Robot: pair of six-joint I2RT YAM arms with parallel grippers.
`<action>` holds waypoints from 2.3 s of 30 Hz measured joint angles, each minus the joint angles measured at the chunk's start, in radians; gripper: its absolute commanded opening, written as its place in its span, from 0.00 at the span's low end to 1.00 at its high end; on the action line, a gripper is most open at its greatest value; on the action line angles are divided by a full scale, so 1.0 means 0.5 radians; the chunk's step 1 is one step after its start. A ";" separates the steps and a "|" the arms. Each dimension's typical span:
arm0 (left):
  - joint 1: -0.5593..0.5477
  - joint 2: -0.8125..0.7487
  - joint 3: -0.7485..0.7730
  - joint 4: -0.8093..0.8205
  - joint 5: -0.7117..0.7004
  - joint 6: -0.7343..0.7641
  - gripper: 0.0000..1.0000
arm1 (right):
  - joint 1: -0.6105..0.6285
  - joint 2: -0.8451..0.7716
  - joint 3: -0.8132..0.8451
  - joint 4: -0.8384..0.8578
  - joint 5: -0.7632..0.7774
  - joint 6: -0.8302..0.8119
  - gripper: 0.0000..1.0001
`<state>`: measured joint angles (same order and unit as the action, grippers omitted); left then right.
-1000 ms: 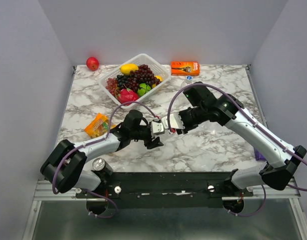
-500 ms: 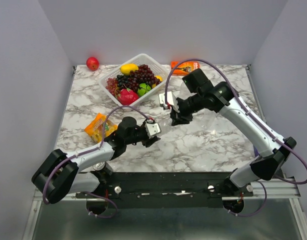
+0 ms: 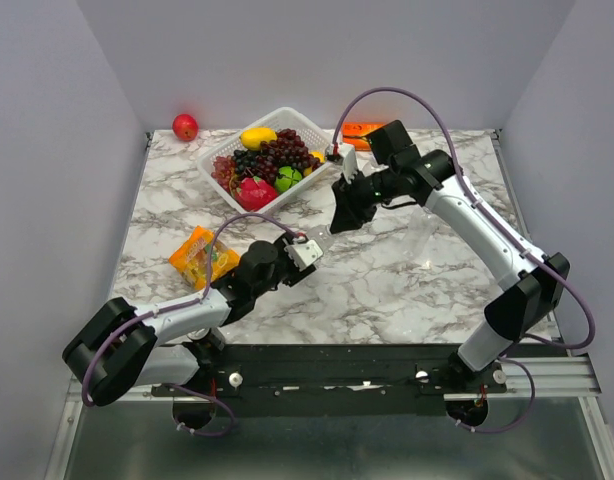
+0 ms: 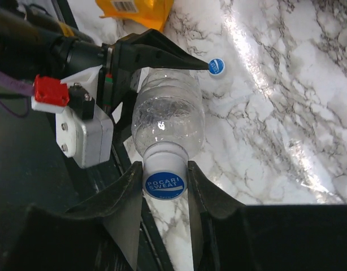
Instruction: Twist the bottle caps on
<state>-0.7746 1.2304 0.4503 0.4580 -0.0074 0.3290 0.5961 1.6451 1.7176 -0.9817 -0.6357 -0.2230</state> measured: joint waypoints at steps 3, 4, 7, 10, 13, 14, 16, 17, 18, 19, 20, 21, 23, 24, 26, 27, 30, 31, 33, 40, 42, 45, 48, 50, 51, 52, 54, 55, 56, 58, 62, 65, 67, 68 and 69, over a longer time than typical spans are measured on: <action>-0.002 0.000 0.000 -0.037 -0.064 -0.001 0.00 | -0.002 0.030 -0.005 0.043 0.058 0.250 0.19; -0.004 0.000 0.000 -0.047 -0.078 0.000 0.00 | -0.002 0.040 -0.004 0.047 0.073 0.314 0.29; -0.004 0.000 0.000 -0.082 -0.085 -0.004 0.00 | -0.007 0.095 0.053 0.008 0.105 0.426 0.66; -0.020 -0.002 0.033 -0.017 -0.037 -0.010 0.00 | -0.023 0.208 0.256 -0.066 0.100 0.417 0.75; -0.026 -0.007 0.067 -0.009 0.097 -0.025 0.00 | -0.059 0.310 0.599 -0.160 0.095 0.294 0.76; -0.019 -0.008 0.072 -0.040 0.159 -0.037 0.00 | -0.076 0.316 0.701 -0.194 0.094 0.214 0.76; 0.008 -0.003 0.093 -0.115 0.275 -0.050 0.00 | -0.101 0.293 0.844 -0.253 0.080 0.028 0.76; 0.039 0.006 0.119 -0.176 0.363 -0.055 0.00 | -0.114 0.217 0.832 -0.286 0.064 -0.187 0.76; 0.070 0.025 0.156 -0.237 0.437 -0.053 0.00 | -0.124 0.197 0.824 -0.304 0.062 -0.227 0.76; 0.096 0.043 0.189 -0.287 0.497 -0.050 0.00 | -0.126 0.120 0.752 -0.314 0.032 -0.394 0.76; 0.133 0.067 0.237 -0.347 0.575 -0.037 0.00 | -0.124 0.035 0.643 -0.339 0.010 -0.580 0.76; 0.163 0.090 0.285 -0.404 0.639 -0.015 0.00 | -0.117 -0.092 0.462 -0.361 -0.019 -0.818 0.76; 0.210 0.121 0.365 -0.508 0.737 0.039 0.00 | -0.089 -0.311 0.143 -0.400 -0.027 -1.173 0.76; 0.228 0.135 0.410 -0.566 0.784 0.077 0.00 | -0.072 -0.401 0.004 -0.395 -0.024 -1.319 0.76; 0.237 0.146 0.465 -0.641 0.846 0.152 0.00 | -0.042 -0.526 -0.198 -0.397 -0.018 -1.565 0.75; 0.238 0.151 0.491 -0.678 0.878 0.192 0.00 | -0.026 -0.549 -0.248 -0.394 -0.017 -1.658 0.75; 0.239 0.179 0.552 -0.771 0.941 0.289 0.00 | -0.016 -0.541 -0.291 -0.347 -0.015 -1.848 0.73; 0.241 0.195 0.571 -0.797 0.959 0.315 0.00 | -0.016 -0.529 -0.291 -0.326 -0.015 -1.891 0.72; 0.242 0.220 0.598 -0.829 0.987 0.349 0.00 | -0.016 -0.510 -0.291 -0.296 -0.016 -1.961 0.70; 0.249 0.259 0.647 -0.913 1.037 0.396 0.00 | -0.015 -0.490 -0.292 -0.260 -0.021 -2.131 0.56; 0.251 0.259 0.648 -0.913 1.039 0.398 0.00 | -0.015 -0.490 -0.298 -0.260 -0.022 -2.167 0.54; 0.253 0.259 0.648 -0.909 1.040 0.398 0.00 | -0.015 -0.484 -0.300 -0.263 -0.023 -2.209 0.52; 0.255 0.260 0.648 -0.900 1.040 0.397 0.00 | -0.015 -0.473 -0.304 -0.267 -0.022 -2.234 0.50; 0.255 0.260 0.648 -0.890 1.040 0.397 0.00 | -0.015 -0.465 -0.311 -0.269 -0.022 -2.243 0.50; 0.255 0.260 0.648 -0.885 1.040 0.397 0.00 | -0.015 -0.462 -0.311 -0.269 -0.022 -2.245 0.49; 0.255 0.260 0.648 -0.879 1.040 0.397 0.00 | -0.015 -0.459 -0.311 -0.269 -0.022 -2.248 0.46; 0.255 0.260 0.648 -0.874 1.040 0.400 0.00 | -0.015 -0.455 -0.311 -0.269 -0.021 -2.250 0.37; 0.255 0.260 0.648 -0.875 1.040 0.400 0.00 | -0.015 -0.452 -0.311 -0.267 -0.021 -2.252 0.33; 0.255 0.260 0.647 -0.878 1.039 0.401 0.00 | -0.016 -0.449 -0.309 -0.268 -0.020 -2.249 0.27; 0.255 0.260 0.643 -0.877 1.035 0.397 0.00 | -0.016 -0.430 -0.291 -0.275 -0.018 -2.222 0.21; 0.259 0.247 0.591 -0.736 0.925 0.315 0.00 | -0.018 -0.260 -0.069 -0.333 0.002 -1.933 0.15; 0.253 0.194 0.496 -0.542 0.665 0.245 0.00 | -0.037 0.031 0.301 -0.466 -0.005 -1.563 0.10; 0.234 0.159 0.433 -0.410 0.356 0.238 0.00 | -0.060 0.272 0.619 -0.575 -0.034 -1.311 0.10; 0.224 0.156 0.418 -0.372 0.231 0.239 0.00 | -0.085 0.424 0.811 -0.620 -0.072 -1.166 0.05; 0.216 0.156 0.409 -0.336 0.070 0.253 0.00 | -0.109 0.523 0.913 -0.632 -0.111 -1.058 0.00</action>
<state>-0.6666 1.3083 0.6548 0.2901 0.0277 0.4553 0.5415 1.9064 2.1742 -1.2976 -0.6914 -0.7521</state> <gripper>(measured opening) 0.650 0.386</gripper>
